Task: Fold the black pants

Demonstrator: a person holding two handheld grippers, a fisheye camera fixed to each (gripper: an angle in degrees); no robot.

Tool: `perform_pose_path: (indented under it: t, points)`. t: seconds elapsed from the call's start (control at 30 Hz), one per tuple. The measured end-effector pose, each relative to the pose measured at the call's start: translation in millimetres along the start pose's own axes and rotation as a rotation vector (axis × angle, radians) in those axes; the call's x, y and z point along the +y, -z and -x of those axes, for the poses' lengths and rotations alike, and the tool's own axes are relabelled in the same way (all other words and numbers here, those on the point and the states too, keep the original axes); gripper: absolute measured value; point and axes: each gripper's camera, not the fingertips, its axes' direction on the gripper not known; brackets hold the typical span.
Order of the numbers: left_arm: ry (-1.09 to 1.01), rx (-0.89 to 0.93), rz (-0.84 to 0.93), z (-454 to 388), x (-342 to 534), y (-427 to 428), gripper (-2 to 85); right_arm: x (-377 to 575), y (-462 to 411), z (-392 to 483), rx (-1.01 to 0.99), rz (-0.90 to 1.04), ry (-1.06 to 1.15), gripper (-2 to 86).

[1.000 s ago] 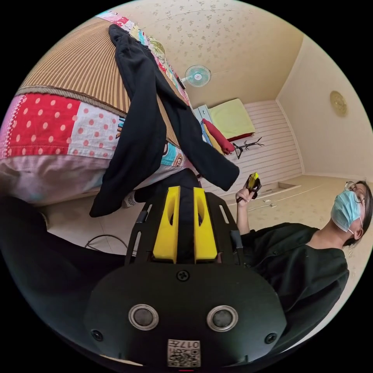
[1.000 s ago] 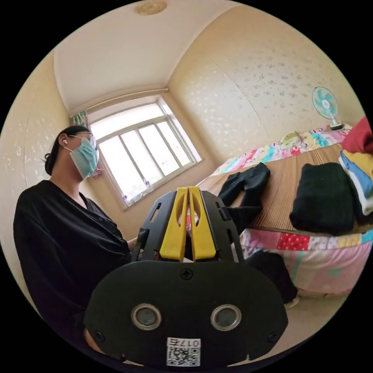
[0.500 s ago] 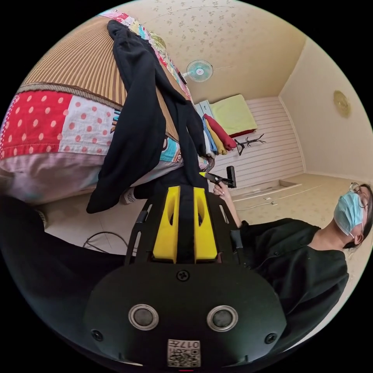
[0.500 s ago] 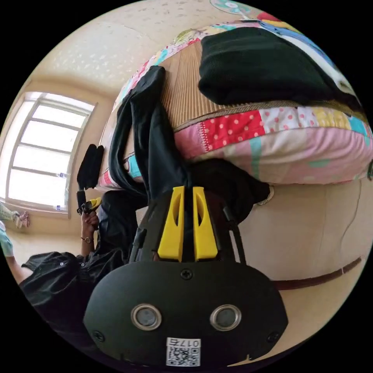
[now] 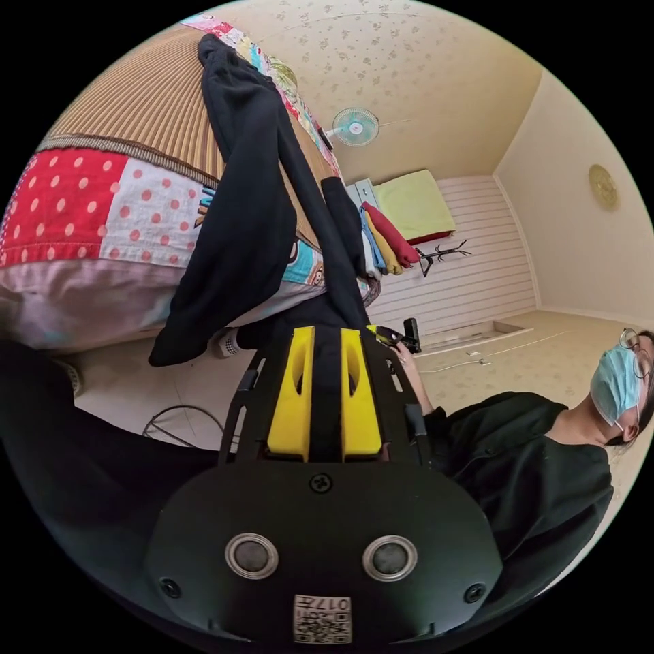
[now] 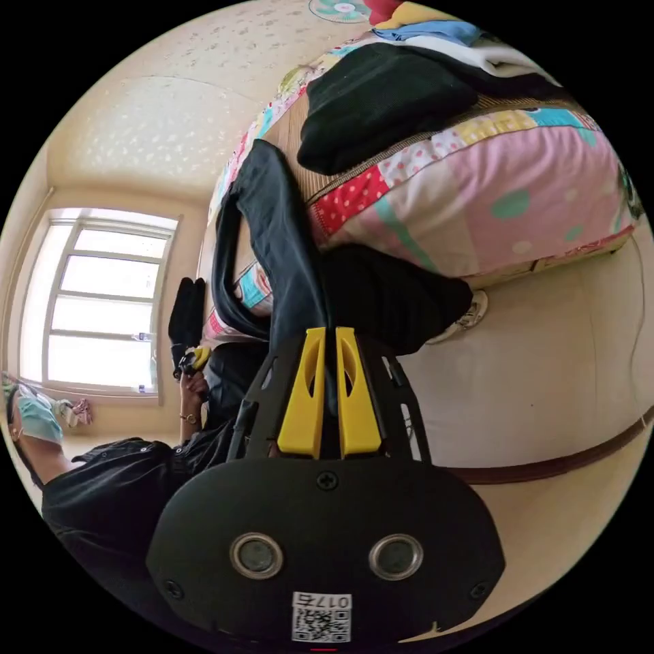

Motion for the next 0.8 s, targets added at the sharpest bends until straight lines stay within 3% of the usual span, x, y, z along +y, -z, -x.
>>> perform_pose_path:
  t: [0.17,0.3,0.43,0.5,0.7,0.8]
  points:
    - [0.023,-0.227,-0.181,-9,-2,8,8.7,-14,-18,42,0.085,-0.040,0.204,3.4]
    - [0.061,-0.281,-0.361,1,-2,26,8.8,-19,-59,43,0.460,0.018,0.050,4.9]
    - [0.081,-0.360,-0.267,19,-19,7,9.1,0,-102,101,0.631,-0.132,0.217,5.3]
    - [0.091,-0.308,-0.162,36,-26,-22,9.9,1,-132,123,0.610,-0.142,0.292,5.3]
    - [-0.069,-0.301,-0.164,13,-12,-44,5.7,-27,-262,206,0.278,0.044,0.530,5.8]
    - [-0.129,-0.257,-0.160,14,-11,-39,4.8,-46,-341,270,0.270,0.132,0.703,6.6]
